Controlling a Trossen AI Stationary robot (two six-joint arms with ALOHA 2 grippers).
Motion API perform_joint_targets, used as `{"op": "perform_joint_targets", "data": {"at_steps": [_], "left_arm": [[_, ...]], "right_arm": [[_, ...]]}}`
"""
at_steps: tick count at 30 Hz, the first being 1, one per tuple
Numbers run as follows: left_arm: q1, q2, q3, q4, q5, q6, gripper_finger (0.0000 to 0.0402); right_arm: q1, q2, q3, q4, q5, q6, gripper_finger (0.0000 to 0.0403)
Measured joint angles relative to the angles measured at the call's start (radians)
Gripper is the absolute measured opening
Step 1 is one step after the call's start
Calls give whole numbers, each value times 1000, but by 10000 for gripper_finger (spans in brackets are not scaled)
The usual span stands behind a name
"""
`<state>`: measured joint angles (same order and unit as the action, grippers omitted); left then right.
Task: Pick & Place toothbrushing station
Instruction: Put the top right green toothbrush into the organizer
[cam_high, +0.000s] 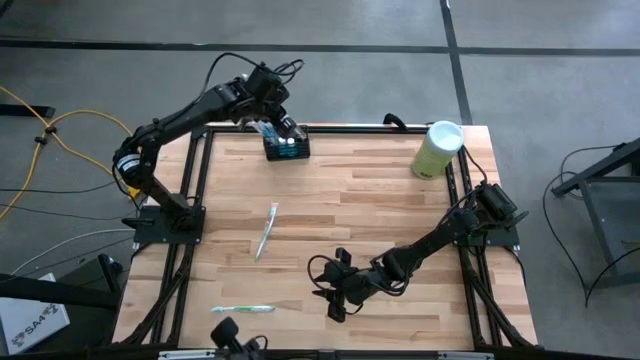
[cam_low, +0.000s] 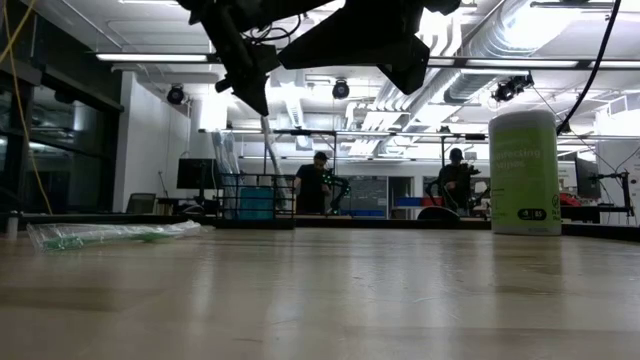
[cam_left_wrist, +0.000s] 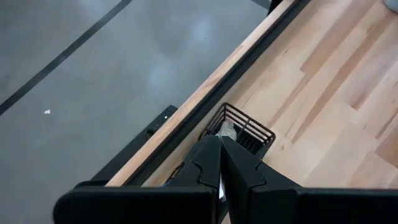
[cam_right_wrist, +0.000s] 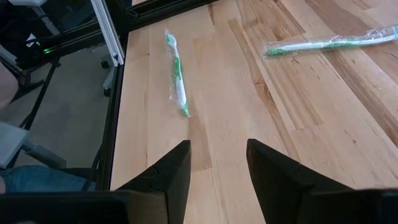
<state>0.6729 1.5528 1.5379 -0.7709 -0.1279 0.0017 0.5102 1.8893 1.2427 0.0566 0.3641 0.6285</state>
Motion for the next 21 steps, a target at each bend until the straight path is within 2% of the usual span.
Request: {"op": "perform_joint_targets", "data": {"at_steps": [9,15,21], "left_arm": [[13,0,0,37,46,36,0],[13,0,0,-37,45,20,0],[5,0,0,-38,-11,19,0]], "right_arm": [[0,0,0,0,0,6,148],[0,0,0,0,0,8,148],[0,0,0,0,0,8,148]]}}
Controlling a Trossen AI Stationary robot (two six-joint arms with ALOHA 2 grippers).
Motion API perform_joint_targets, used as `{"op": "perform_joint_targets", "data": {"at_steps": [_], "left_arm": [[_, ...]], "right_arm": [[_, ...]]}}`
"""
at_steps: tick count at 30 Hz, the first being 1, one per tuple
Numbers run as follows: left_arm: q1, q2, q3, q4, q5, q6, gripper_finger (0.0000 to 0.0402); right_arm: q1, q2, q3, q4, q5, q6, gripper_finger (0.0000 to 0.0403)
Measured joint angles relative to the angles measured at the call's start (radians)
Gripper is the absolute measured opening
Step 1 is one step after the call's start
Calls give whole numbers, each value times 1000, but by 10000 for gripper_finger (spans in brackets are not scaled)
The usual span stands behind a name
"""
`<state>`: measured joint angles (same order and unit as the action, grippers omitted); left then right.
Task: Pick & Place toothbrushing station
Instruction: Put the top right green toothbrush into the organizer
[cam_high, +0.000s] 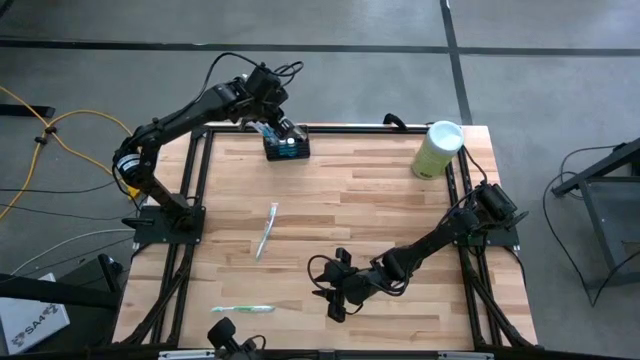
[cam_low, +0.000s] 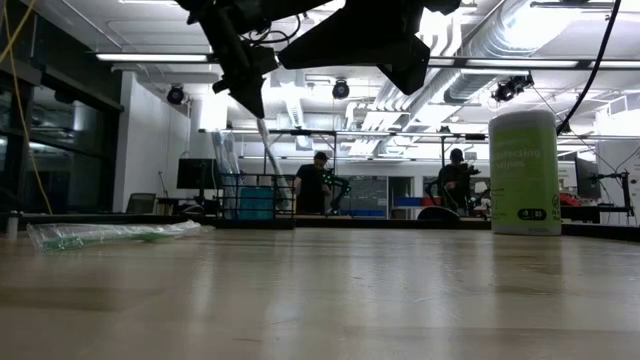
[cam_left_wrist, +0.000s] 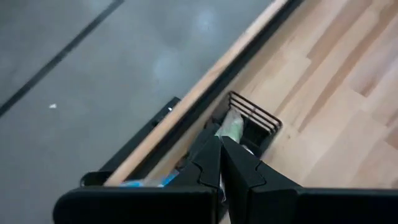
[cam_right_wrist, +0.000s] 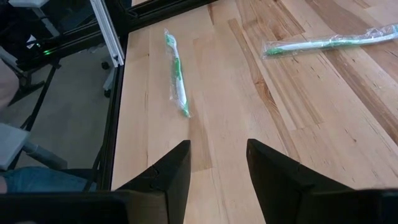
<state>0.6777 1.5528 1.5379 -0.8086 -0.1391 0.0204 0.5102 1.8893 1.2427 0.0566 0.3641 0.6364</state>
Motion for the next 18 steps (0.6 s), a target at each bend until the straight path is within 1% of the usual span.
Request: {"op": "perform_joint_targets", "data": {"at_steps": [7,13,18], "left_arm": [[1,15,0,73,-16,6,0],[0,79,0,110,14,10,0],[0,126,1,128,-3,15,0]], "right_arm": [[0,0,0,0,0,0,148],[1,0,0,0,0,0,148],[7,0,0,0,0,0,148]]}}
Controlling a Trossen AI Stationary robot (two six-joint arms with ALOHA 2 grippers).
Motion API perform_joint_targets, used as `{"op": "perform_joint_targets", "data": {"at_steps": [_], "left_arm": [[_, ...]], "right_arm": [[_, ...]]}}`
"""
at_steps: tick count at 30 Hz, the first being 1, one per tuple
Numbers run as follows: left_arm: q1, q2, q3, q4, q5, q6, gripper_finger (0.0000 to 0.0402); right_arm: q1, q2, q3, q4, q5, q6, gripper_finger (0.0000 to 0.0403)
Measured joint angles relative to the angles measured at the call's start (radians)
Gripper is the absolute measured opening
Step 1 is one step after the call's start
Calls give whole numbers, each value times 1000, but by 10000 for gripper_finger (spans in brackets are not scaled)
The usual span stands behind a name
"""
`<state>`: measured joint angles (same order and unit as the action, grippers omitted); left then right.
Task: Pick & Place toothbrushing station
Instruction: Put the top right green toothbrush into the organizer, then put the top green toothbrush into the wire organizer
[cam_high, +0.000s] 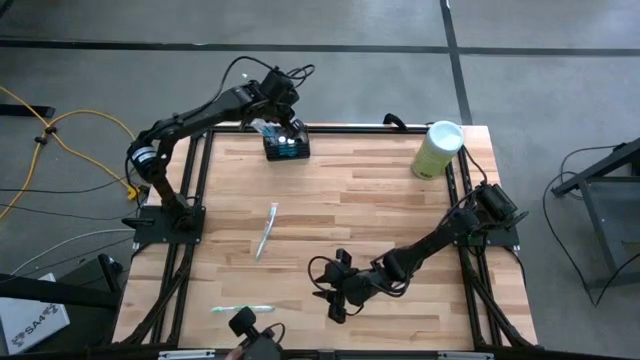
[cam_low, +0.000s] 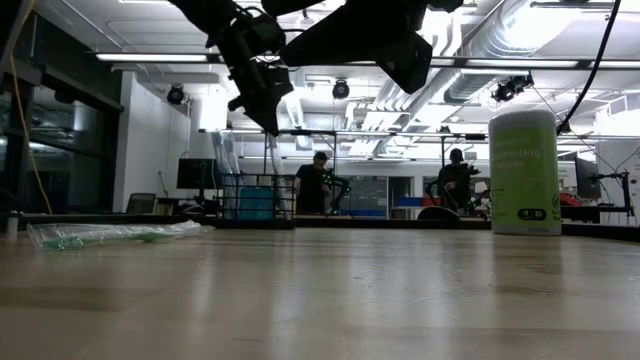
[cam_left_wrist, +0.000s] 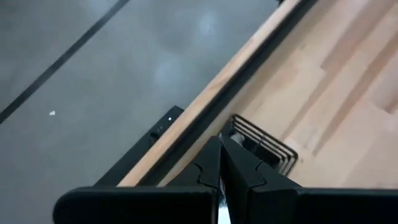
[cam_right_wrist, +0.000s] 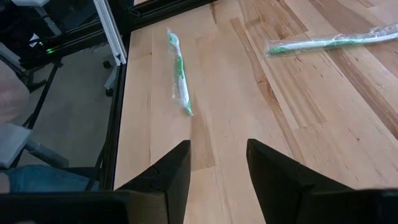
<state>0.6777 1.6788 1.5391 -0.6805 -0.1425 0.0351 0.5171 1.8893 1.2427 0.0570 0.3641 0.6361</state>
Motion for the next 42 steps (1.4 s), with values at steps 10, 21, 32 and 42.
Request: {"op": "perform_joint_targets", "data": {"at_steps": [10,21,32,42], "left_arm": [[-64,-21,-1,64,-45,109,1],[-103,-20,-1,84,-64,175,2],[-89,-20,-1,72,-66,176,59],[-89,-20,-1,73,-64,186,78]], "right_arm": [[2,0,0,-2,3,14,148],[7,0,0,-8,1,8,148],[13,0,0,-9,3,18,148],[13,0,0,-9,3,18,148]]}}
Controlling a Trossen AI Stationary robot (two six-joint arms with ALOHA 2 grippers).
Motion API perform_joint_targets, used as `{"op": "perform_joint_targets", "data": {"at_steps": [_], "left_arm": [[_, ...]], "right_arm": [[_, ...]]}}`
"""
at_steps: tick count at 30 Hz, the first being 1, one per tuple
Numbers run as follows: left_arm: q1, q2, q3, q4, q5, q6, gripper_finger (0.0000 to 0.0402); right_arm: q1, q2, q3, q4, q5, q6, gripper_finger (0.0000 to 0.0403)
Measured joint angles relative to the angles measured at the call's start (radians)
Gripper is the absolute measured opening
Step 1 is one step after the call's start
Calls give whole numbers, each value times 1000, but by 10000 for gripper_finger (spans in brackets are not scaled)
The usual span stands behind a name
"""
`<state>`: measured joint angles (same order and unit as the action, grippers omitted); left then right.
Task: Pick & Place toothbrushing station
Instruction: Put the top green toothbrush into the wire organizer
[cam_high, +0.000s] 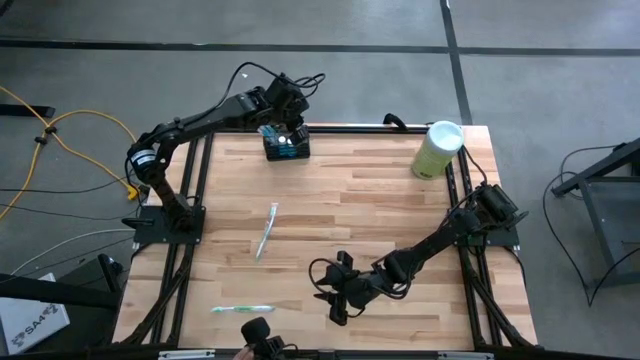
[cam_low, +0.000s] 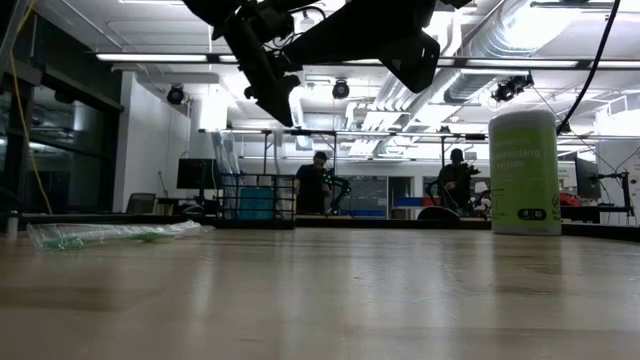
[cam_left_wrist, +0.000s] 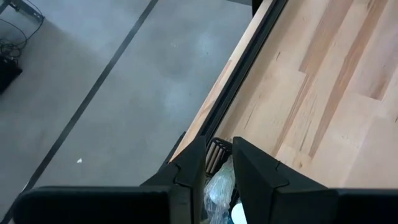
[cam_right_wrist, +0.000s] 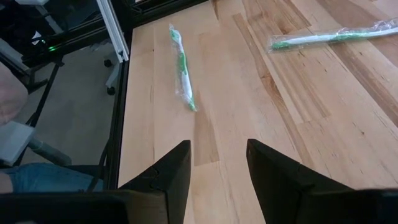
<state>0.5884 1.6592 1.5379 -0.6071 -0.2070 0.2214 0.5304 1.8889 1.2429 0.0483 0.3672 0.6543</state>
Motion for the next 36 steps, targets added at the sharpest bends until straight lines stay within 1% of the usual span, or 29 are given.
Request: {"op": "perform_joint_targets", "data": {"at_steps": [11,15,19,26,30,36], "left_arm": [[-1,0,0,2,1,-1,78],[-18,-7,0,-2,1,-16,78],[-77,-42,0,-21,4,-58,78],[-225,-127,0,-93,6,-55,78],[-292,-159,0,-181,7,-76,78],[-359,-182,0,-380,6,-152,78]], "right_arm": [[0,0,0,0,0,0,148],[0,0,0,0,0,0,148],[0,0,0,0,0,-2,148],[-1,0,0,0,-2,-26,148],[-1,0,0,0,-3,-29,148],[-1,0,0,0,-10,-30,148]]}}
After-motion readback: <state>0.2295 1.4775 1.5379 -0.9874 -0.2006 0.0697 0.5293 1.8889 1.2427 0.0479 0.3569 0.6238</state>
